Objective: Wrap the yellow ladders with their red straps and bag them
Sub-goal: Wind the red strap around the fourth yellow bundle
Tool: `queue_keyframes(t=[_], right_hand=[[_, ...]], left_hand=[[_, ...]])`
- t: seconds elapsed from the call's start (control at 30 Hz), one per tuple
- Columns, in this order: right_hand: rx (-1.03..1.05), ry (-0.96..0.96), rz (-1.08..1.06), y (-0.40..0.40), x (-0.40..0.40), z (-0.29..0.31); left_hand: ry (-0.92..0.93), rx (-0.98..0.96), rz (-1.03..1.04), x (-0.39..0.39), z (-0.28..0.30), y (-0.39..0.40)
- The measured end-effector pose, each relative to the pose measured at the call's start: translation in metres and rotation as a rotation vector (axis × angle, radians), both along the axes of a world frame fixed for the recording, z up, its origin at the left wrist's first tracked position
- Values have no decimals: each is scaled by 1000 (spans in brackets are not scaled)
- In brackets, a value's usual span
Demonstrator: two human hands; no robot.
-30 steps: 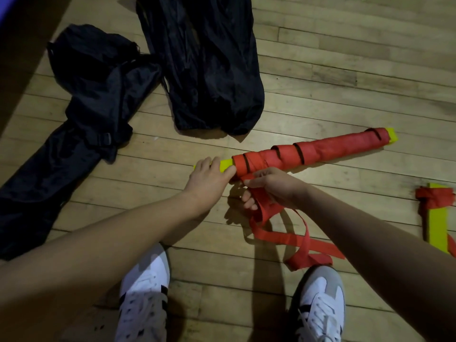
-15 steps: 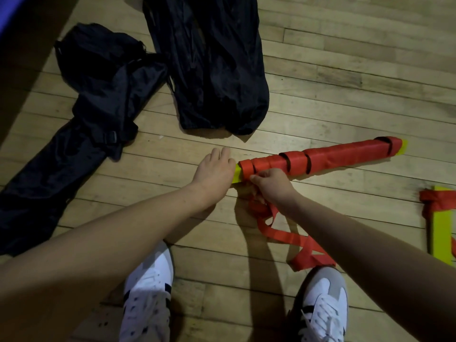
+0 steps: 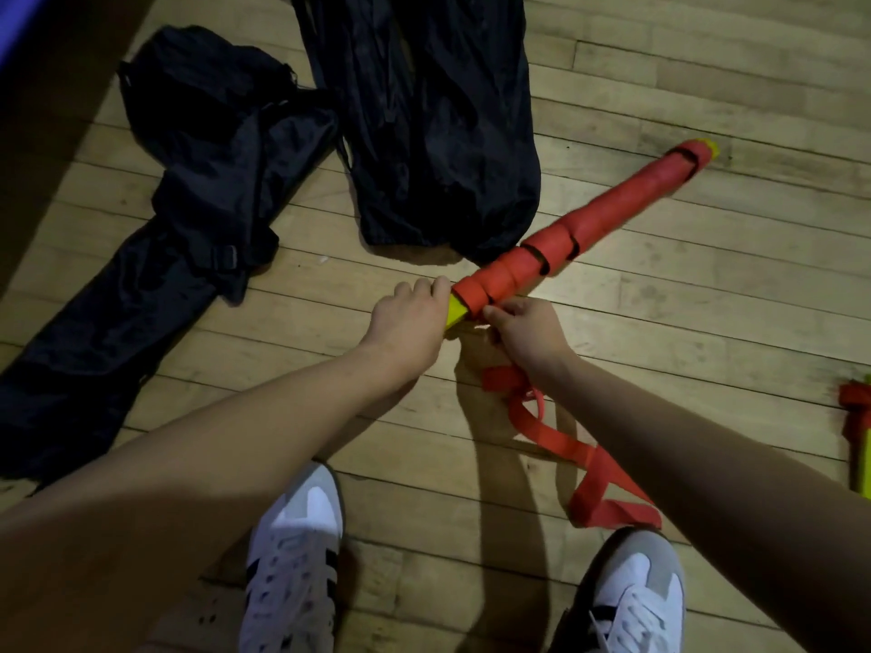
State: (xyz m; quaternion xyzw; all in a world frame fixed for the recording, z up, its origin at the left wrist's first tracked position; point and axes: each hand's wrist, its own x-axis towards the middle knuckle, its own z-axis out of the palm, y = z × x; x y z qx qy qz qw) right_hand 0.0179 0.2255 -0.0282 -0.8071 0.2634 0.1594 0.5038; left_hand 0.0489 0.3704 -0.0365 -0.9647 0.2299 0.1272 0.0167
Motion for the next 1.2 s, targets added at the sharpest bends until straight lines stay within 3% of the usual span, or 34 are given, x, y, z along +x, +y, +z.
queue_keyframes(t=[0.17,0.3,0.43,0.57,0.7,0.87,1.0,1.2], right_hand=[[71,102,62,4,16,9],[120,116,41,1,5,6],[121,129,49,-3,1,4],[16,161,116,0,2,4],[-1,134,134,4,6,9],[220,145,100,4,-3,23],[391,241,255,-12,-10,30],[642,350,244,-16,-23,28]], left_hand=[[-201,128,-104,6,-18,12],[-342,29,-200,-8,-31,16],[-248,89,-179,-15,-16,9],[-42,141,-1,-5,-2,-6],[23,188,73,9,5,-7],[-60,227,-20,18,3,-2],[-228,273,-169,11,-10,11],[-310,80,-224,-25,-18,19]])
